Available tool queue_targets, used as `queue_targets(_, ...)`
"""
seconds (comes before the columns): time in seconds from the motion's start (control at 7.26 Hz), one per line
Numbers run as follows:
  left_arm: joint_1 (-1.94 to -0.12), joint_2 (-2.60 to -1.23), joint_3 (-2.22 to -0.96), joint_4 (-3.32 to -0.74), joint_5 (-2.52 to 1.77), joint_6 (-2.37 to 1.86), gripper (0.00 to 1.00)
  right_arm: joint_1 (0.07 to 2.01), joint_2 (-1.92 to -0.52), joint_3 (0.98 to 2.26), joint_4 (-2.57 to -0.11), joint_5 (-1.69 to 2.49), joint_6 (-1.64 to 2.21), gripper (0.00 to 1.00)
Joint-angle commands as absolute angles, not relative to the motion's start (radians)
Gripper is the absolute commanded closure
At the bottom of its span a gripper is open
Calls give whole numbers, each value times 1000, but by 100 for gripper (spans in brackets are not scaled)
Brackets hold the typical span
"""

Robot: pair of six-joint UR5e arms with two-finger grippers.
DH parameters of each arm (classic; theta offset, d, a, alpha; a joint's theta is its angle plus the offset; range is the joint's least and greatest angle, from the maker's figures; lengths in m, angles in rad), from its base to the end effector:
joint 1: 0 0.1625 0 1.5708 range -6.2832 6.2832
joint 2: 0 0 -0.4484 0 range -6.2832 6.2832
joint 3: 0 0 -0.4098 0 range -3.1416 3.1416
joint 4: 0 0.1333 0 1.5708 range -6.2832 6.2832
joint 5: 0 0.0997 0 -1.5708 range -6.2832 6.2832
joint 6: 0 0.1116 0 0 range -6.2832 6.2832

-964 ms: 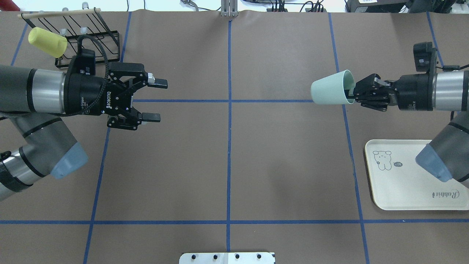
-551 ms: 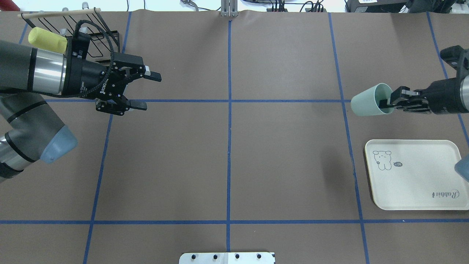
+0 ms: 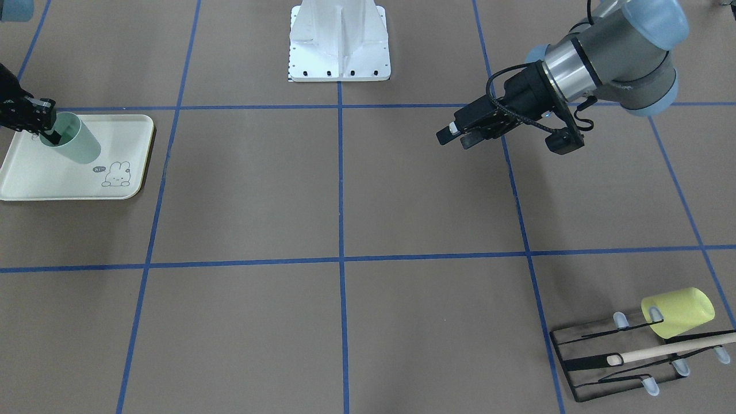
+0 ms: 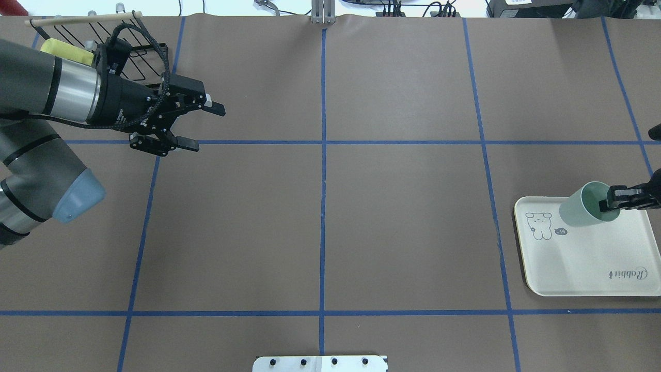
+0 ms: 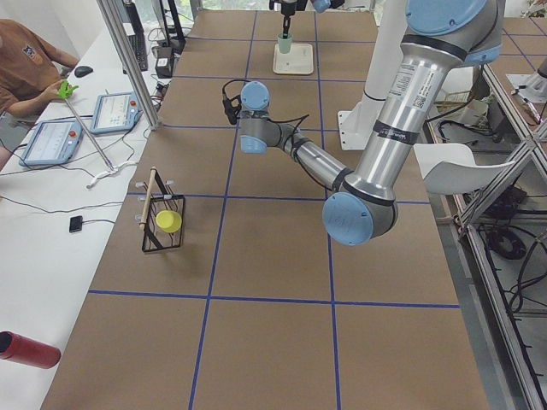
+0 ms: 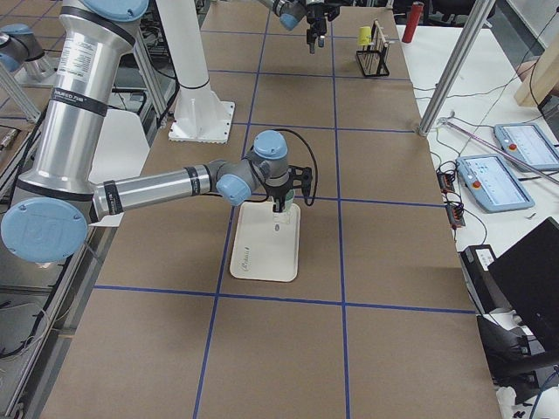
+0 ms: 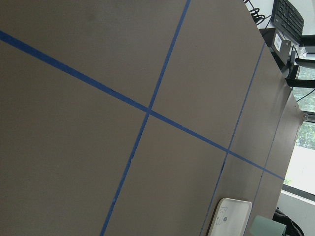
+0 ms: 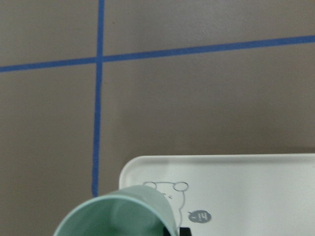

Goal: Left arm grabs green cup and hands to right arm on tray

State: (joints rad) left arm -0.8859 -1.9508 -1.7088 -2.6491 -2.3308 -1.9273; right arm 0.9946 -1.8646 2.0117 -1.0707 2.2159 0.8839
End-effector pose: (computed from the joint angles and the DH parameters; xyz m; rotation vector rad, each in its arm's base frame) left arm 0.3363 -0.5009 0.2743 -0.1703 1.5919 -0.3619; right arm -0.1672 -0.3789 0.5426 0.0502 -0.8784 0.0789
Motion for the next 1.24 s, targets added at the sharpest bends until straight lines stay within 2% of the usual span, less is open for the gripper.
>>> queue_targets(0.0, -887, -1953, -1703, -2646, -2333, -1925, 0, 986, -1876, 1935, -1071, 2221, 859, 100)
queue_targets(1.1, -887, -1959, -1707, -2635, -2333, -1925, 0, 986, -1879, 1829, -1029, 2255, 847, 100)
